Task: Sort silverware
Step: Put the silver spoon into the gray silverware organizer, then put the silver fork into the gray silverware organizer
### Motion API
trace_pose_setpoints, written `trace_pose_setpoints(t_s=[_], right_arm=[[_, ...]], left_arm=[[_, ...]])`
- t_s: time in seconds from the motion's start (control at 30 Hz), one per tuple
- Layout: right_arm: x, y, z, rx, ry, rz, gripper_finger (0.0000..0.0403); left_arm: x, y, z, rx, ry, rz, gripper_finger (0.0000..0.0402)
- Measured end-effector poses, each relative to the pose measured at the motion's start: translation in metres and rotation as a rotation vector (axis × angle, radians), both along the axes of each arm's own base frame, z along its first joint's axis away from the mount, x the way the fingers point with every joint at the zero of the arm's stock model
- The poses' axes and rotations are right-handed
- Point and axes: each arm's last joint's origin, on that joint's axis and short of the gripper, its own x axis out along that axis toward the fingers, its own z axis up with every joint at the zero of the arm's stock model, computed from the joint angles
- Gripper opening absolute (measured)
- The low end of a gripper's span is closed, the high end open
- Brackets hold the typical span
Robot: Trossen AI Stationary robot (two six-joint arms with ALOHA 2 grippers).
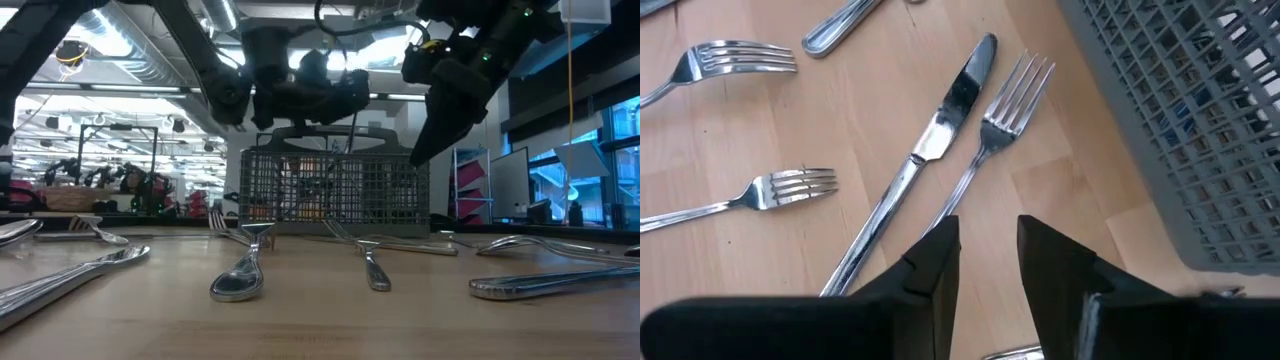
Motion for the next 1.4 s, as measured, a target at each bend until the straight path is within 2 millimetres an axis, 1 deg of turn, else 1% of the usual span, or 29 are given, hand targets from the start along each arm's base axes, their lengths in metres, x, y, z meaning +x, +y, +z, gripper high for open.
trace_pose_setpoints(t_s=[0.2,0.33,0.5,0.6,0.7,0.9,0.97,1.03,1.2,1.3,1.4], right_arm=[[0.000,0.000,0.000,0.007,0.002,0.005,0.0105],[0.000,0.000,0.000,0.011,0.003,0.009,0.0105],[0.000,0.000,0.000,0.011,0.002,0.009,0.0105],[0.000,0.000,0.000,0.012,0.003,0.009,0.0105],[0.000,0.001,0.000,0.015,0.003,0.011,0.0105],[0.000,0.001,0.000,0.039,0.004,0.030,0.0105],[0.000,0.002,0.000,0.041,0.005,0.032,0.0105],[0.000,0.002,0.000,0.042,0.005,0.032,0.0105],[0.000,0.001,0.000,0.040,0.003,0.030,0.0105],[0.001,0.001,0.000,0.026,-0.007,0.018,0.0105],[0.007,0.001,-0.003,0.027,-0.029,0.017,0.0105]], left_arm=[[0.006,0.003,-0.009,-0.033,0.016,-0.006,0.0034],[0.009,-0.004,-0.013,-0.071,0.042,-0.027,0.0044],[0.013,-0.014,-0.020,-0.068,0.131,-0.049,0.0046],[0.014,-0.018,-0.022,-0.068,0.150,-0.058,0.0054],[0.015,-0.020,-0.023,-0.084,0.153,-0.062,0.0073],[0.014,-0.020,-0.021,-0.146,0.098,-0.072,0.0131],[0.014,-0.022,-0.016,-0.155,0.078,-0.079,0.0143],[0.013,-0.026,-0.006,-0.144,0.055,-0.089,0.0150],[0.008,-0.044,0.026,-0.093,0.027,-0.125,0.0155],[0.000,-0.056,0.048,-0.093,0.092,-0.146,0.0155],[-0.017,-0.066,0.067,-0.164,0.220,-0.160,0.0155]])
